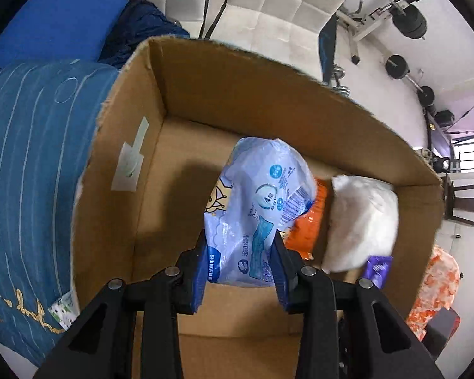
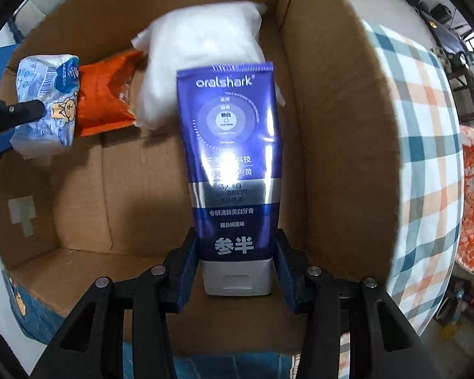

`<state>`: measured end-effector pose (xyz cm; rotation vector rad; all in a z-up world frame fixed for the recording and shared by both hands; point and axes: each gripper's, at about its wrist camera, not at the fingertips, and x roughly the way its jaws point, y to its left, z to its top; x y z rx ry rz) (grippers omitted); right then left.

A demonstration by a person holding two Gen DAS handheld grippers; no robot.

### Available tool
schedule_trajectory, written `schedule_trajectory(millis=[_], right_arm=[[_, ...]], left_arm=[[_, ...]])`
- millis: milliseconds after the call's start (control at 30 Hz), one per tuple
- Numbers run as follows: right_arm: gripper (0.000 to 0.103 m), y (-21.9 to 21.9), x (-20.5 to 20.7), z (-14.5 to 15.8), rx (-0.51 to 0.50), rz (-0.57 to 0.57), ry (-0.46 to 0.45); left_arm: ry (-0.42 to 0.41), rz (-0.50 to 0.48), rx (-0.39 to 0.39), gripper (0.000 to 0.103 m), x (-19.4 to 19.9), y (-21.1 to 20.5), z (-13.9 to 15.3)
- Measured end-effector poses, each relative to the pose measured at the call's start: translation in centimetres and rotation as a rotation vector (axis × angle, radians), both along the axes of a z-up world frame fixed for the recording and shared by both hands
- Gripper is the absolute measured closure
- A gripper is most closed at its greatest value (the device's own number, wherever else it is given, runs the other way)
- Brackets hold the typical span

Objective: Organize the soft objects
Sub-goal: 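Open both tools to release the items and raise them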

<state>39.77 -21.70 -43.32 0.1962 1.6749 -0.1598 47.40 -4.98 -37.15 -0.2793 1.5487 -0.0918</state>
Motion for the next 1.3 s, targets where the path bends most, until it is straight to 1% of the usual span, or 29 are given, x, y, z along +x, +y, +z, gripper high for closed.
schedule_trajectory(millis=[100,167,267,333,400,433,467,600,667,733,767,800,833,867,900,933,967,1000,1100,1167,1300], right_arm=[[0.055,-0.2,0.3,-1.2,-0.009,-0.006,0.025],[0.055,-0.2,0.5,-1.9,-0.008,-0.012,0.040],[0.054,-0.6,0.8,-2.8,-0.002,-0.020,0.061],[0.054,-0.9,0.9,-3.2,0.006,-0.027,0.067],[0.054,-1.2,1.2,-3.6,0.011,-0.035,0.071],[0.054,-1.2,1.4,-3.6,0.013,-0.035,0.073],[0.054,-1.2,1.5,-3.6,0.014,-0.035,0.072],[0.053,-1.2,1.8,-3.6,0.028,-0.041,0.069],[0.051,-1.3,1.5,-3.4,0.046,-0.052,0.070],[0.047,-1.5,1.4,-2.8,0.069,-0.061,0.053],[0.044,-1.5,1.4,-2.4,0.081,-0.060,0.044],[0.036,-1.5,1.3,-1.9,0.084,-0.057,0.031],[0.032,-1.6,1.3,-1.3,0.088,-0.055,0.017],[0.018,-1.5,0.8,-0.6,0.087,-0.053,0.002],[0.002,-1.4,0.7,0.3,0.089,-0.049,-0.026],[0.000,-1.3,0.6,1.1,0.091,-0.048,-0.052],[0.000,-1.2,0.5,1.8,0.092,-0.047,-0.078],[0.000,-1.1,0.3,2.7,0.089,-0.044,-0.109],[0.000,-0.6,-0.3,5.2,0.058,-0.017,-0.182],[0.000,-0.5,-0.9,6.4,0.045,-0.009,-0.205],[0.000,0.1,-2.3,9.4,0.060,0.006,-0.244]], left_arm=[[-0.005,-0.006,0.015,0.063,0.2,-0.1,-0.1],[0.007,-0.008,0.043,0.058,0.1,0.0,-0.1],[0.031,-0.009,0.062,0.056,0.0,0.1,-0.1],[0.039,-0.008,0.061,0.056,-0.2,0.3,0.0],[0.042,-0.006,0.058,0.053,-0.4,0.5,0.3],[0.041,-0.008,0.061,0.046,-0.6,0.6,0.5],[0.033,-0.011,0.060,0.041,-0.8,0.6,0.9],[-0.013,-0.026,0.087,0.038,-1.8,0.6,2.6],[-0.038,-0.033,0.086,0.023,-2.5,0.8,3.6],[-0.067,-0.030,0.079,0.022,-3.3,0.9,4.8],[-0.084,-0.030,0.072,0.018,-4.0,1.0,5.6],[-0.095,-0.036,0.070,0.014,-4.6,1.1,6.1],[-0.107,-0.044,0.073,0.009,-5.1,0.9,6.6],[-0.123,-0.058,0.087,0.006,-6.0,0.8,7.4],[-0.133,-0.072,0.092,0.004,-6.5,0.6,7.8],[-0.143,-0.084,0.097,0.002,-7.0,0.4,8.3],[-0.156,-0.091,0.107,0.001,-7.9,0.3,8.9],[-0.164,-0.097,0.109,0.001,-7.8,0.5,9.0],[-0.193,-0.109,0.108,0.001,-10.2,0.8,10.3],[-0.200,-0.117,0.106,0.001,-11.3,0.8,11.0],[-0.215,-0.117,0.099,0.001,-13.4,1.0,12.3]])
